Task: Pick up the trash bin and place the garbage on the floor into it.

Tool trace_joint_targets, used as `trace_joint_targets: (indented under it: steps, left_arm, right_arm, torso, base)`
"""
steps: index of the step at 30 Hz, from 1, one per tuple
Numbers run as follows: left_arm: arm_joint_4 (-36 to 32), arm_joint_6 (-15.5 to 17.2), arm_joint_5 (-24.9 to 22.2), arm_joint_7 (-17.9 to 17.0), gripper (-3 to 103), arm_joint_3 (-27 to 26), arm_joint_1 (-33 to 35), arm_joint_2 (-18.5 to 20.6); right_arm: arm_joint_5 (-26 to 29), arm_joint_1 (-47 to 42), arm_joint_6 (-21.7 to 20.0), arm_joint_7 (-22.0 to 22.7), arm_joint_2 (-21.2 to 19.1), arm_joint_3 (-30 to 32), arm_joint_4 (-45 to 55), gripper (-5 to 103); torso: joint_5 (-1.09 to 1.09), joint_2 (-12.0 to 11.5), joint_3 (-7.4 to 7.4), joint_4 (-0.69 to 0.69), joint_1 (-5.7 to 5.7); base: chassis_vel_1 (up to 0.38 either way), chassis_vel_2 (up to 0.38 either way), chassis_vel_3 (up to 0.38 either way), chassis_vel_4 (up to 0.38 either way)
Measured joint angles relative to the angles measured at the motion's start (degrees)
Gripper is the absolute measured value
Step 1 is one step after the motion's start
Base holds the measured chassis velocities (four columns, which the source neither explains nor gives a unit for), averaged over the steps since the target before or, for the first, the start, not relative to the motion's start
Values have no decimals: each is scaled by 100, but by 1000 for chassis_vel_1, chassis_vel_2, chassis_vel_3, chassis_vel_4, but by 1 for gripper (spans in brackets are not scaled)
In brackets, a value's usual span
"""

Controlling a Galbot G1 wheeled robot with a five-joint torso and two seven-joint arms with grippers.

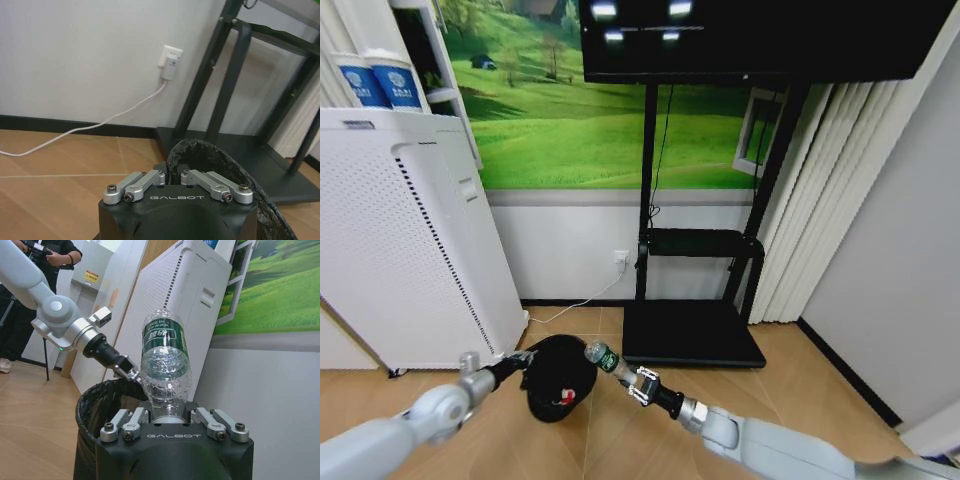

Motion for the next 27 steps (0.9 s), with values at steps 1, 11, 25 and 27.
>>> trace_joint_targets:
  steps: [1, 11, 25, 27]
  left_arm:
    - [-2, -13, 27, -41, 7, 232, -217, -124]
    - [-425, -20, 38, -243, 7, 836, -678, -499]
    - [-499, -59, 147, -171, 7, 560, -260, -482]
    - [-473, -68, 153, -162, 7, 522, -221, -488]
  right_arm:
    - [-35, 24, 0, 20, 79, -53, -92, 32]
    - [-29, 462, -5, 310, 751, -771, -694, 32]
    - [138, 669, -16, 444, 873, -937, -863, 65]
    - [134, 647, -16, 437, 839, -932, -847, 76]
  torso:
    - [2, 0, 0, 0, 0]
    - [2, 0, 0, 1, -1]
    - [1, 1, -1, 2, -1]
    - [2, 1, -1, 1, -1]
  base:
    - [0, 0, 0, 0]
    - [0, 0, 0, 0]
    - [0, 0, 0, 0]
    - [0, 0, 0, 0]
